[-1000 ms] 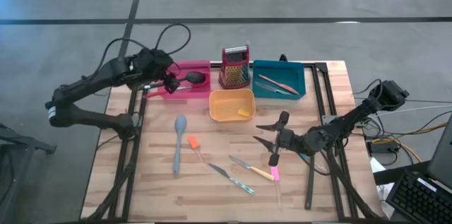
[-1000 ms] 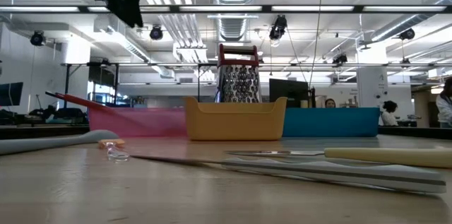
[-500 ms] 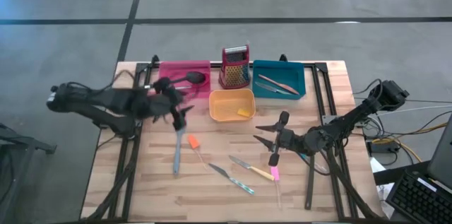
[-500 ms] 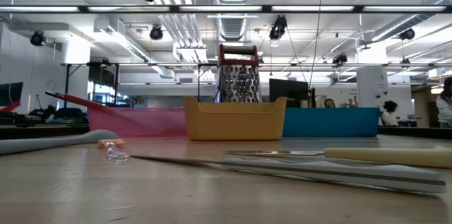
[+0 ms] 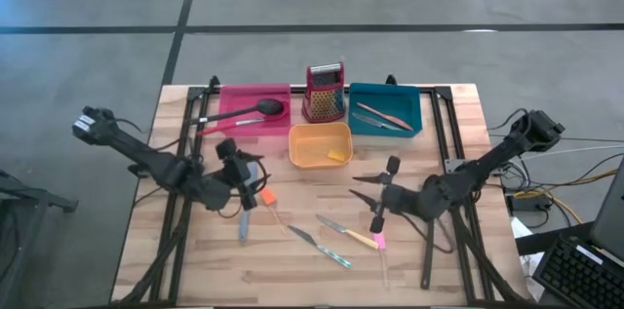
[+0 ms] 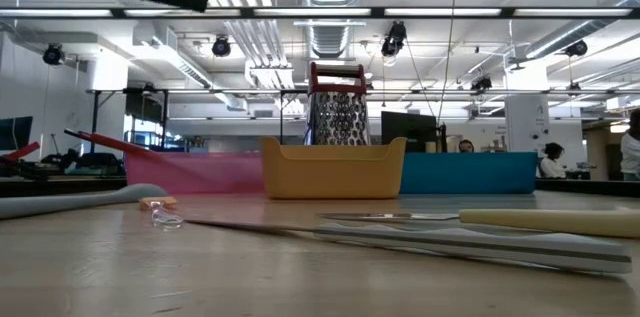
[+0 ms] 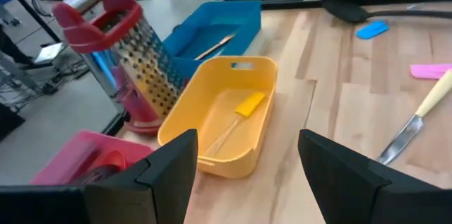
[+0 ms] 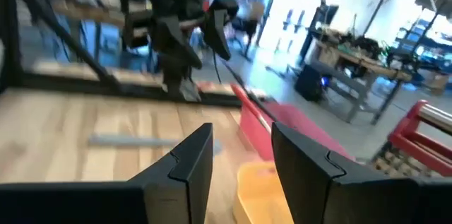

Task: Pick & Place Kitchen Items
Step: Put the orange spatula into the yellow bin

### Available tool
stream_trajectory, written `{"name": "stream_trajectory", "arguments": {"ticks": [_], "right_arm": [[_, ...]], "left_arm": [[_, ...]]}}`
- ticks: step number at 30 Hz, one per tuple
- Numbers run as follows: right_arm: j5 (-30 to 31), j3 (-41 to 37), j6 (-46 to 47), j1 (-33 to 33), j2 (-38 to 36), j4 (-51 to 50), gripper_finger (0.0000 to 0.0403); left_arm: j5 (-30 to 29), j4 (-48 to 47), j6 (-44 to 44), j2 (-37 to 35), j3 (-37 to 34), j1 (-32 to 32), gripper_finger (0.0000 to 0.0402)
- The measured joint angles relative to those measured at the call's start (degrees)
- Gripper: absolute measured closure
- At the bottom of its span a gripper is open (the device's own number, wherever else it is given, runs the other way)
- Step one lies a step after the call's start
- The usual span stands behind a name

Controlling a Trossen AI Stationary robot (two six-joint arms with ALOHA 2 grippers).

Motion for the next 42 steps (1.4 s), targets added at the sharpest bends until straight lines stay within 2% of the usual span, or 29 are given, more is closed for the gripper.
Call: {"name": "stream_trajectory", "arguments": {"ticks": [5, 9, 13, 18, 23, 30, 35, 42], "right_arm": [[0.3, 7.2, 11.9, 0.2, 0.0, -21.1, 0.0283], [0.4, 10.6, 16.7, 0.2, 0.0, -29.9, 0.0292], [0.3, 12.3, 16.2, 0.2, 0.0, -30.9, 0.0300], [0.1, 13.2, 15.5, 0.1, 0.0, -30.9, 0.0310], [0.0, 13.2, 15.9, -0.2, 0.0, -31.1, 0.0314], [-1.0, 13.0, 16.1, -0.2, 0.0, -31.3, 0.0294], [-1.5, 12.7, 16.3, -0.2, 0.0, -31.4, 0.0278], [-1.6, 11.6, 17.2, -0.2, 0.1, -31.4, 0.0259]], "left_arm": [[1.9, 0.8, 1.0, 0.0, -4.4, 0.1, 0.0152], [6.5, 0.9, 1.1, 0.1, -6.4, 0.1, 0.0152], [12.8, -1.8, 11.8, 1.7, -6.9, 0.2, 0.0152], [19.9, -7.2, 10.5, 4.9, -4.1, 2.5, 0.0156], [24.5, -16.9, 9.8, 10.2, 0.4, 7.9, 0.0168], [38.5, -19.3, 15.3, 19.3, 4.7, 15.8, 0.0177], [39.9, -19.7, 20.2, 23.9, 6.3, 16.9, 0.0177], [41.7, -19.8, 21.6, 27.6, 6.4, 17.4, 0.0177]]}}
